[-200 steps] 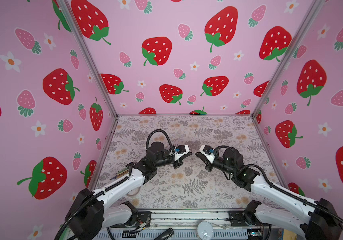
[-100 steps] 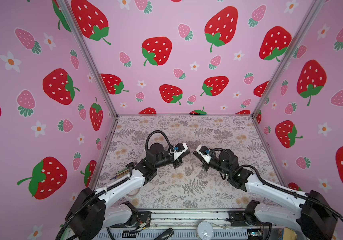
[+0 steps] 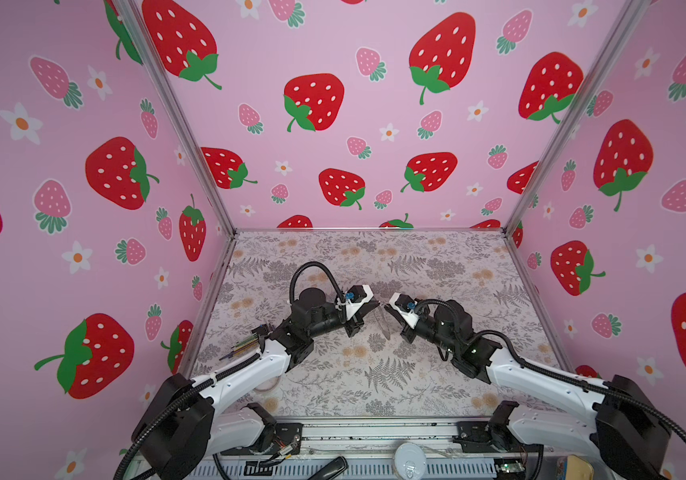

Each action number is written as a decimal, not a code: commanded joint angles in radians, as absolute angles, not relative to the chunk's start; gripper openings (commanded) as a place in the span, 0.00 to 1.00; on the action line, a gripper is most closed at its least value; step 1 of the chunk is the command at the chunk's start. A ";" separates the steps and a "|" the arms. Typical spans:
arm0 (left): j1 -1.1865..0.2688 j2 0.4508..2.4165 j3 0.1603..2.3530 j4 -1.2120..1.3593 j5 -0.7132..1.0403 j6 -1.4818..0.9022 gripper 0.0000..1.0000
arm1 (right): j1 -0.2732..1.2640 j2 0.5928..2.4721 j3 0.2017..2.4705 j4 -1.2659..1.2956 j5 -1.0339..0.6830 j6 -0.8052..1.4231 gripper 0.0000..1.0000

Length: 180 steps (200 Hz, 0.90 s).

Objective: Put the keys on the keyring

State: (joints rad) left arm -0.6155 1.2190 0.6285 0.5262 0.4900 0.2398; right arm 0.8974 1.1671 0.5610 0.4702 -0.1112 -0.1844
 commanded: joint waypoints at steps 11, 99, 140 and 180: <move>-0.595 1.210 0.641 0.667 0.433 0.220 0.00 | 0.922 1.200 0.552 0.455 -0.150 -0.201 0.00; -0.597 1.215 0.647 0.641 0.527 0.241 0.00 | 0.927 1.089 0.561 0.381 -0.080 -0.268 0.23; -0.597 1.215 0.650 0.640 0.578 0.247 0.00 | 0.925 0.958 0.556 0.333 -0.059 -0.298 0.31; -0.597 1.220 0.653 0.641 0.610 0.247 0.00 | 0.926 0.990 0.604 0.271 -0.084 -0.321 0.31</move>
State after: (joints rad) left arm -0.5999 1.2205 0.6186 0.5800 0.5621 0.2386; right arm 0.9222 0.9596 0.5644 0.3405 -0.0772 -0.2939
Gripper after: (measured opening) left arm 0.050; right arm 0.313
